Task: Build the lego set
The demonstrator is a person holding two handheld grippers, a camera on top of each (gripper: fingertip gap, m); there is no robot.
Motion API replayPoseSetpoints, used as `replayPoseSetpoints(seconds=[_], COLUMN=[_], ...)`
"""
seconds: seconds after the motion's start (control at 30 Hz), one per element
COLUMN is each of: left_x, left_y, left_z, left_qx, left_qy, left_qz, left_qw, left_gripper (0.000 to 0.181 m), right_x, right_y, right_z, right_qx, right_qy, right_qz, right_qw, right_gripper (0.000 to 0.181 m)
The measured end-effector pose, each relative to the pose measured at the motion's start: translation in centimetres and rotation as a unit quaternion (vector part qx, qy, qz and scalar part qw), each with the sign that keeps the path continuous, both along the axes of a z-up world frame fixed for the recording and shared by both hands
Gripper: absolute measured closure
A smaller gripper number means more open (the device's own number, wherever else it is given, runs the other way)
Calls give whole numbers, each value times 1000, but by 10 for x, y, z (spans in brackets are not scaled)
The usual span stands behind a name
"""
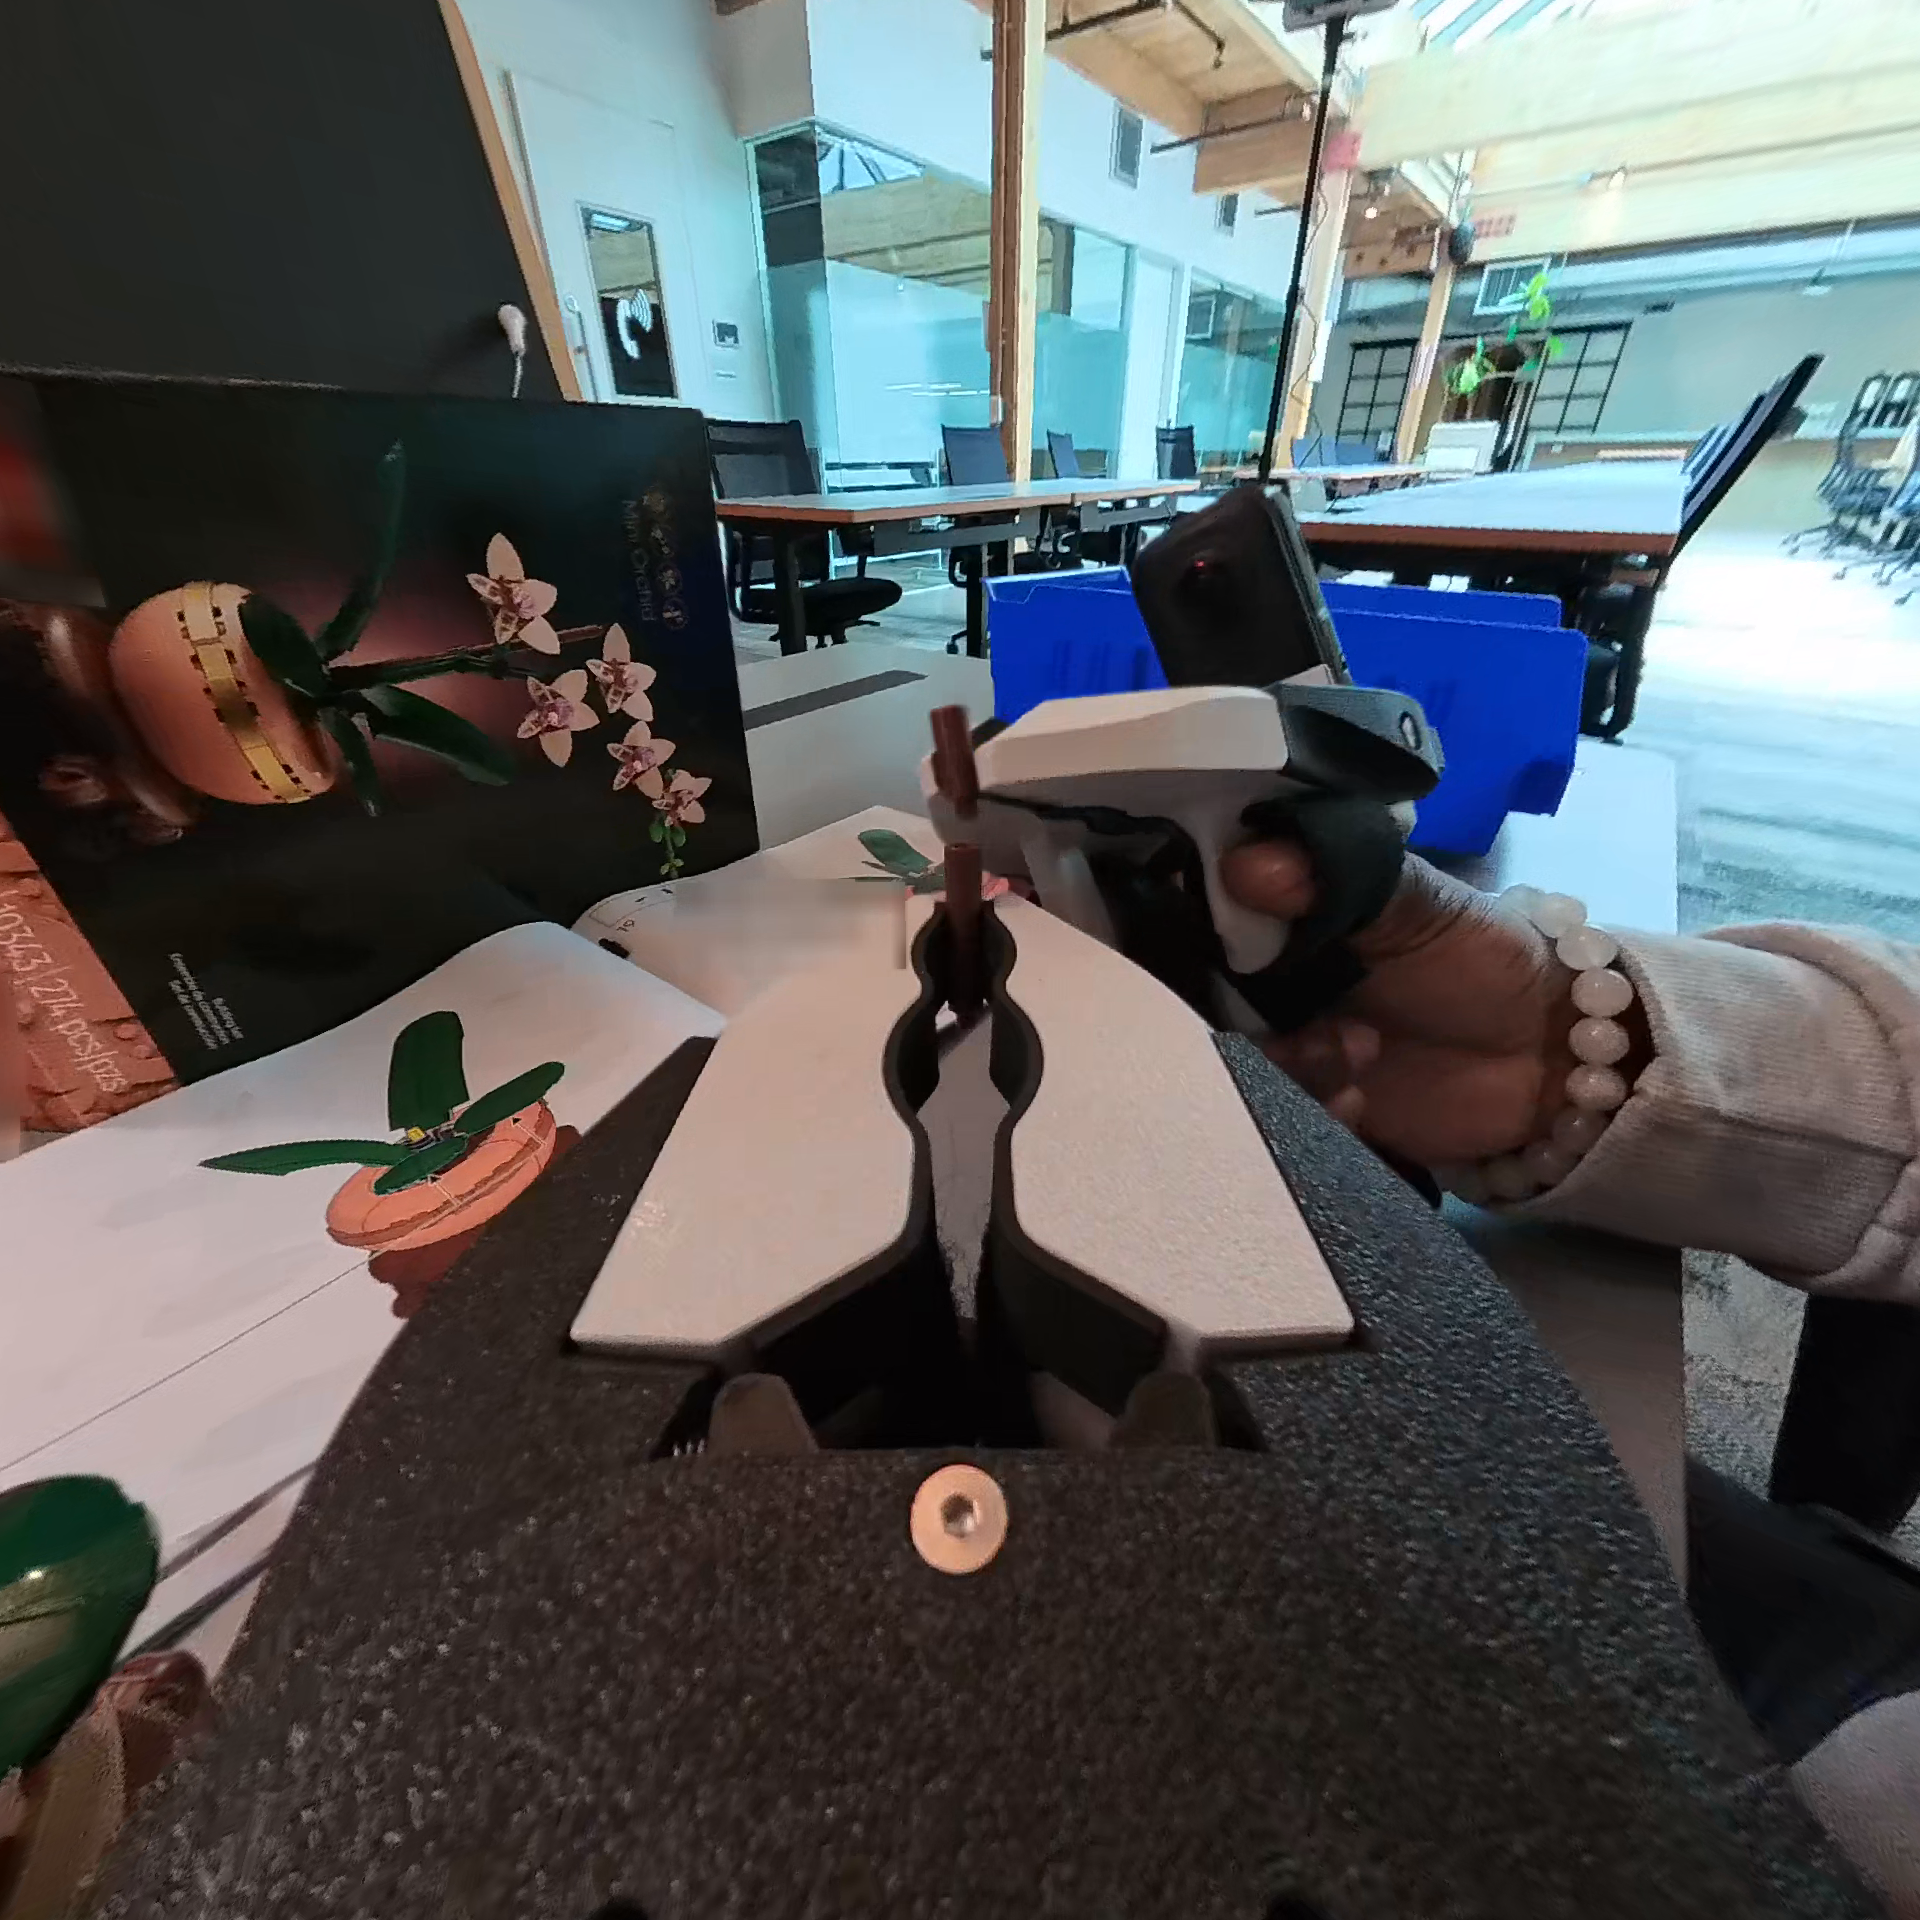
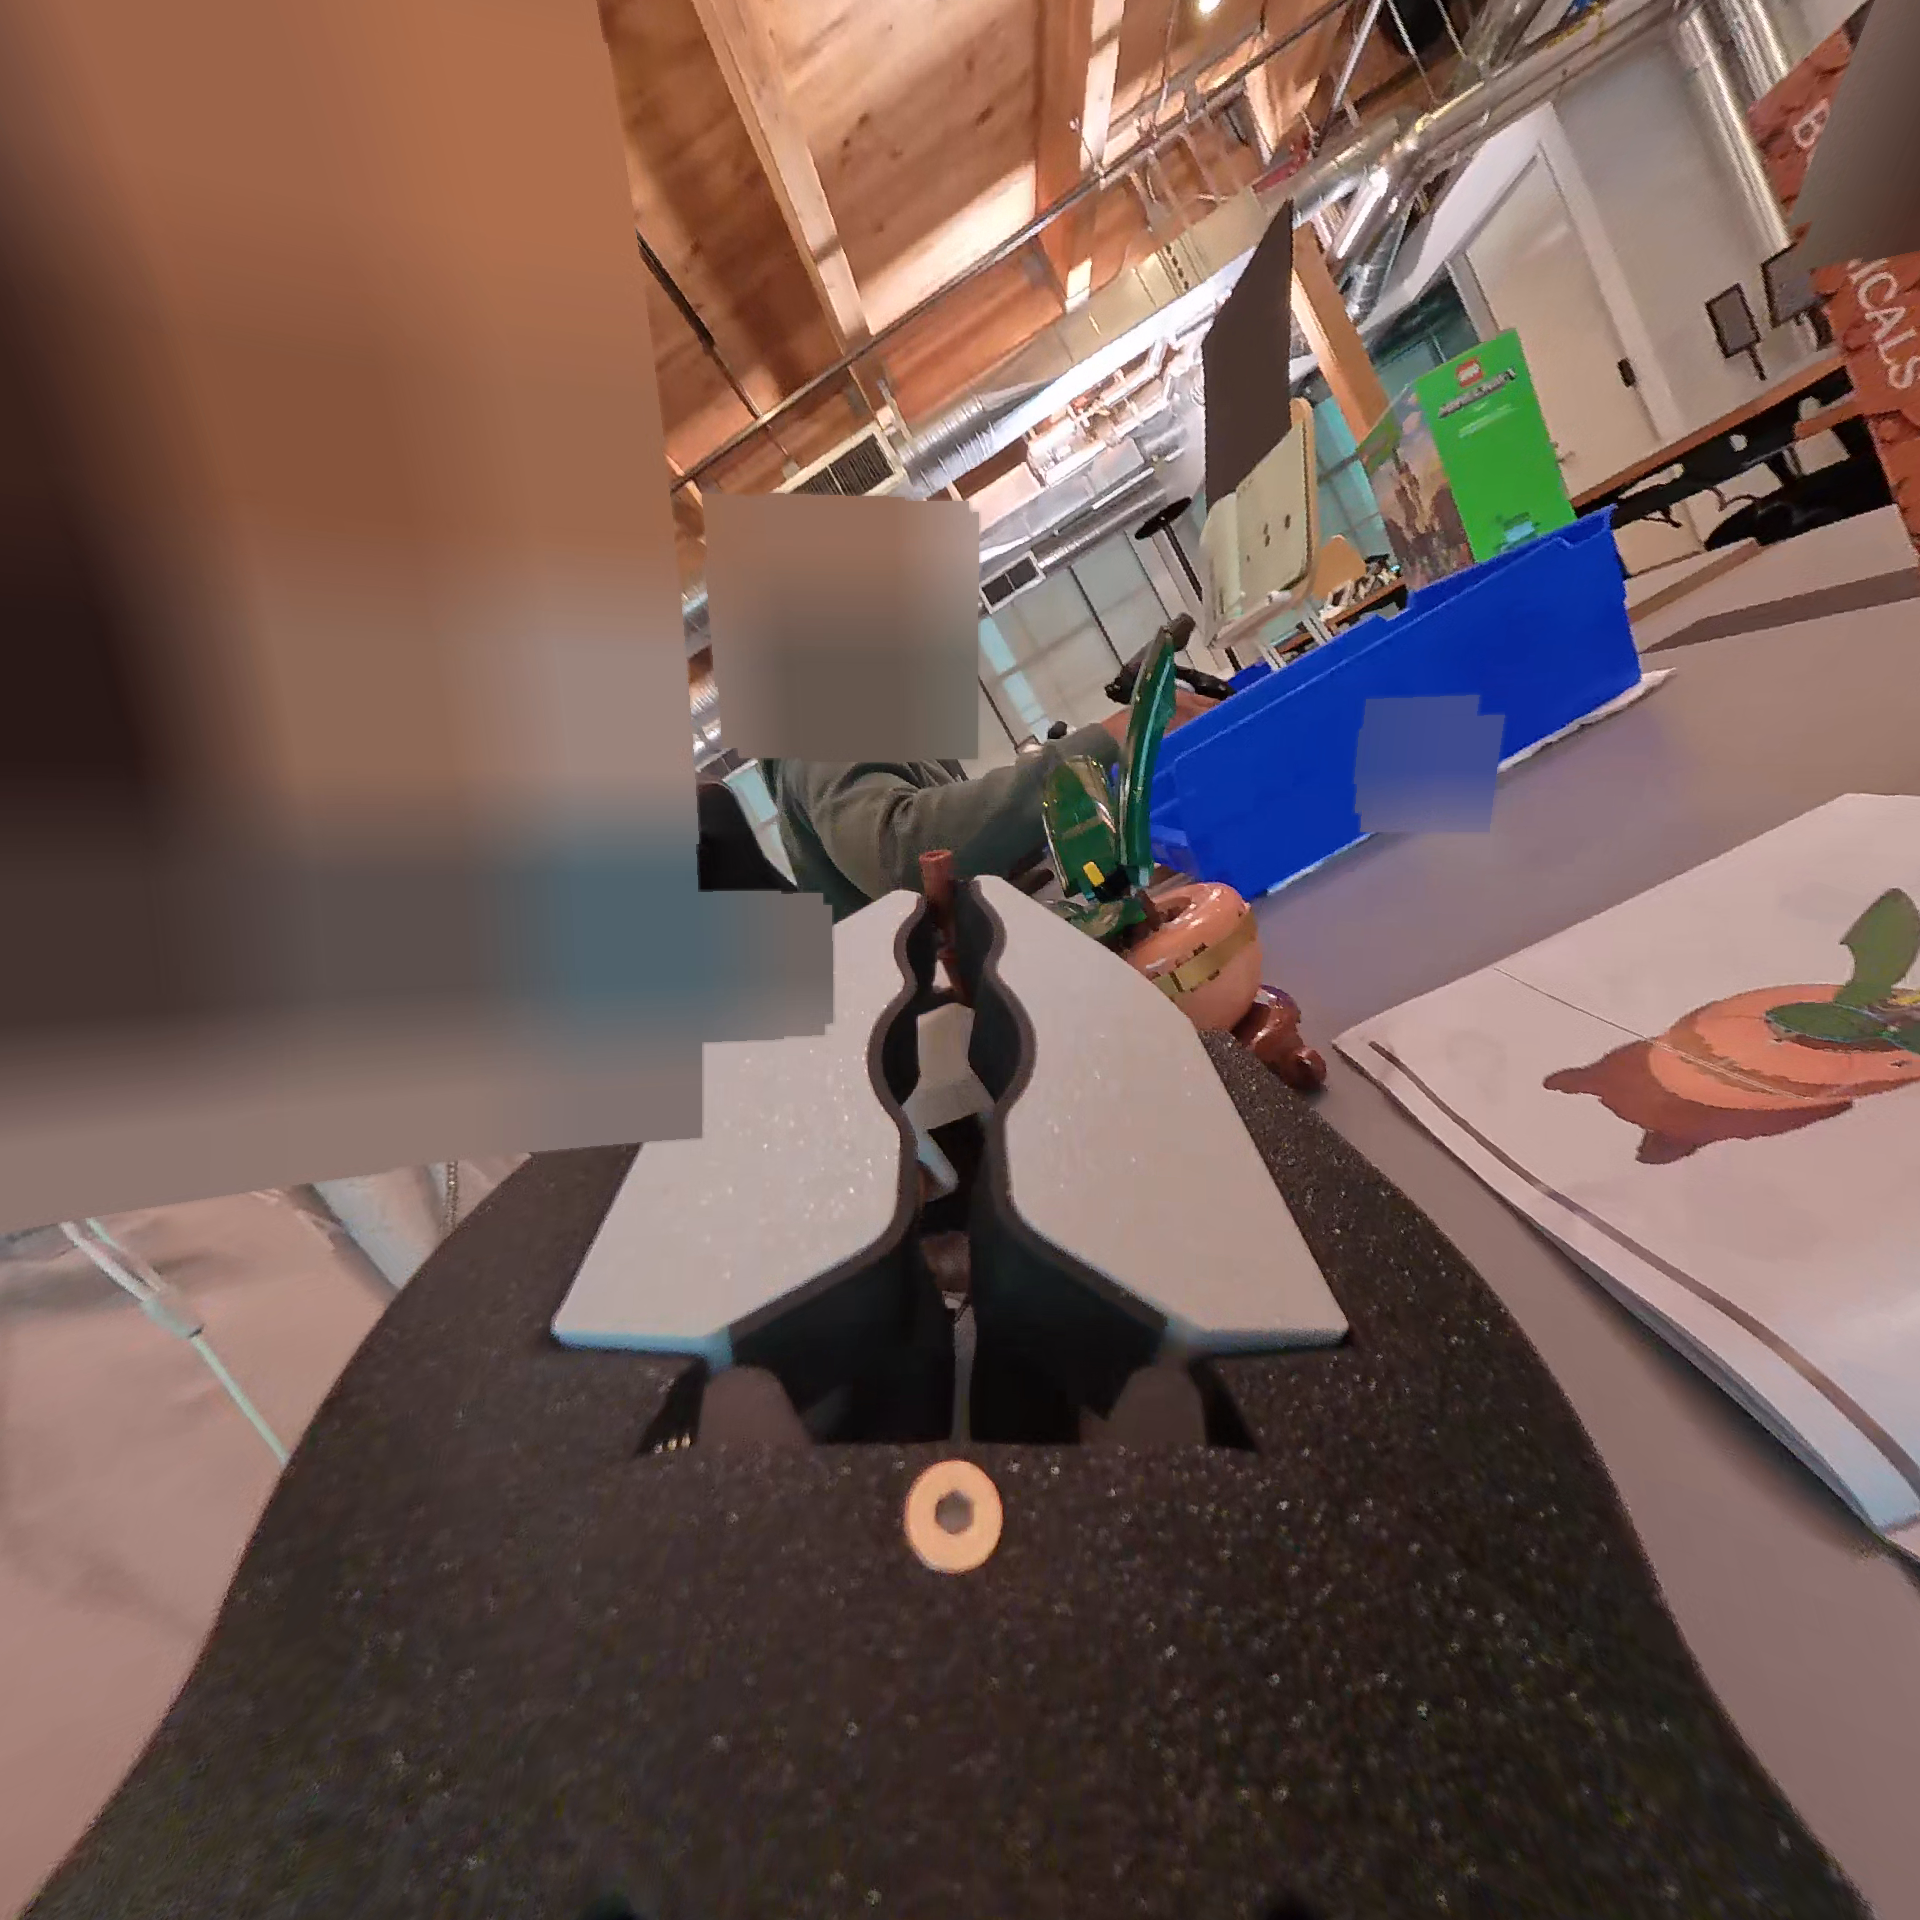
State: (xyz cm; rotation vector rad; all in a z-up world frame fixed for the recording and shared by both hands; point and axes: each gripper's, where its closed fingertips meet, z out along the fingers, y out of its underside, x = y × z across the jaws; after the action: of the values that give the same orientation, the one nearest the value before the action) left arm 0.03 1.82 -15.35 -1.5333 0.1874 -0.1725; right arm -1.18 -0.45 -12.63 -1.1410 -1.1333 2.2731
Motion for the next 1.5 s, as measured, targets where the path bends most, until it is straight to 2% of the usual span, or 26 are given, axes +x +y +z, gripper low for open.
replayPoseSetpoints(seconds=[0.03, 0.3, 0.57, 0.73, 1.5], left_x=[0, 1, 4, 2, 0], left_y=[0, 1, 3, 3, 3], left_z=[0, -3, -6, -9, -20], left_qx=[0, -14, -33, -46, -73], left_qy=[3, 26, -28, -28, 48], left_qz=[1, 10, -4, -2, 15], left_qw=[1000, 1000, 999, 999, 996], left_gripper=[178, 178, 178, 178, 179], right_x=[0, 2, 2, 0, 3], right_y=[1, 2, 5, 6, 5], right_z=[-1, -5, -8, -12, -26], right_qx=[4, 18, 50, 63, 68], right_qy=[-1, -1, 3, -12, -73], right_qz=[-4, -22, -82, -93, -74], right_qw=[1000, 1000, 995, 994, 992], right_gripper=[178, 178, 177, 178, 178])
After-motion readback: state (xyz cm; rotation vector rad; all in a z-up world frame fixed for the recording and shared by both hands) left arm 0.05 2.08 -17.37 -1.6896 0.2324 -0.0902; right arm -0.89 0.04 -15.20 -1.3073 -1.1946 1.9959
